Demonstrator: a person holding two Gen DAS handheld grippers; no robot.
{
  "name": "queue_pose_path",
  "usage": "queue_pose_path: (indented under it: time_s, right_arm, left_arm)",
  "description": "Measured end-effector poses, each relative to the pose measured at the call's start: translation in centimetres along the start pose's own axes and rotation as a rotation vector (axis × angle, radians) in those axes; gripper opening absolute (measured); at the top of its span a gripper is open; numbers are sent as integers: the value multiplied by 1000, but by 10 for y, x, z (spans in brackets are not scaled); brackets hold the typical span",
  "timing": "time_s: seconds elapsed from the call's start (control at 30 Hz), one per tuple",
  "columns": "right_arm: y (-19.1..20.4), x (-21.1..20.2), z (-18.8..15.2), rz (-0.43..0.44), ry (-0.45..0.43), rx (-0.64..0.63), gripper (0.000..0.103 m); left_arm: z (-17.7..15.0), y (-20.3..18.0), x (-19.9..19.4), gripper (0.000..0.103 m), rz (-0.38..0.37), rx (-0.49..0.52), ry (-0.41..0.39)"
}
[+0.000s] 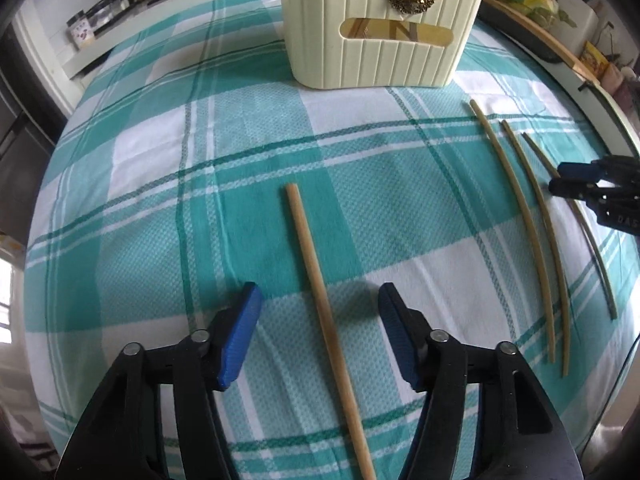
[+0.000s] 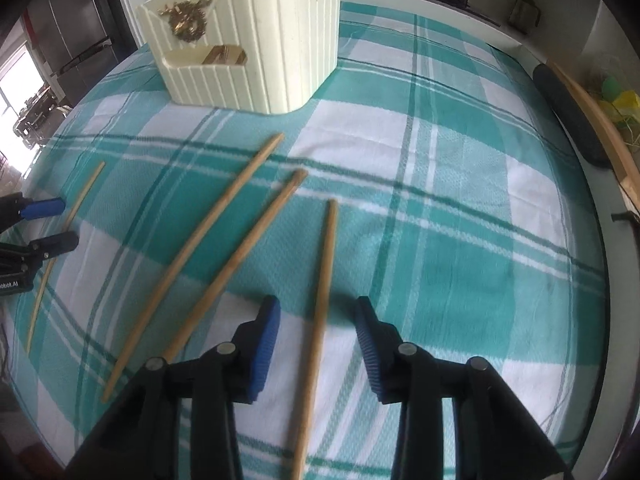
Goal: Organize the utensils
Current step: 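Close the left gripper on a wooden chopstick while the right gripper grasps another, then carry the left chopstick into the cream holder while the right gripper carries its chopstick there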
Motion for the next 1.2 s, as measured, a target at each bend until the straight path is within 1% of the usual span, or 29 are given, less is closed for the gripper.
queue_pose_path:
  time_s: [0.03,0.07,0.1,0.13,0.2,0.27,0.4,0.53,0.63,0.7,0.77,0.87,0.93,1.03,1.1,1.2]
  right_arm:
    - [-2,5,7,2,0,17,30]
    - [-5,9,14,1,-6,39,24]
    - [-8,12,19,-3,-9,56,19]
    - [-9,15,22,-3,-9,70,6]
    - [-11,16,26,17,-10,108,6]
    - [-12,10,26,39,-27,141,6]
    - [-10,-30,28,83,-121,170,6]
    - [-7,-91,27,143,-242,201,6]
    - [-3,-144,23,186,-345,225,6]
    - [-1,-176,18,187,-411,217,6]
    - [3,-203,13,173,-462,201,6]
    - [6,-231,9,154,-523,181,6]
    - [10,-242,8,143,-551,168,6]
    - [14,-252,10,137,-578,154,6]
    - [15,-257,13,137,-592,149,6]
    - [16,-263,18,137,-616,152,6]
  left_arm:
    - [5,0,3,45,-8,-4,7]
    - [10,2,5,41,-4,-9,11]
    - [14,3,7,29,-3,-14,13]
    - [18,4,9,10,-10,-20,12]
    - [23,5,11,5,-28,-45,14]
    - [27,6,7,5,-33,-64,-7]
    - [39,4,-31,5,-58,-87,-116]
    - [52,-3,-88,5,-92,-91,-236]
    - [59,-8,-133,5,-121,-87,-326]
    - [59,-10,-160,5,-136,-85,-380]
    - [60,-11,-180,5,-151,-87,-416]
    - [57,-12,-203,5,-168,-92,-454]
    - [55,-12,-214,5,-171,-91,-474]
    - [51,-15,-225,5,-178,-93,-491]
    - [49,-15,-229,5,-194,-97,-493]
    - [49,-15,-231,5,-198,-104,-498]
Point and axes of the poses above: each gripper's, at about its wrist camera, not at the fingertips, and x roughly the way its jaws point, y to its left, z to its top, the point moved 9 cm from there along x, roughly the way its jaws point, and after that the axes turned 8 degrees about -y, right-handed, at the moved point
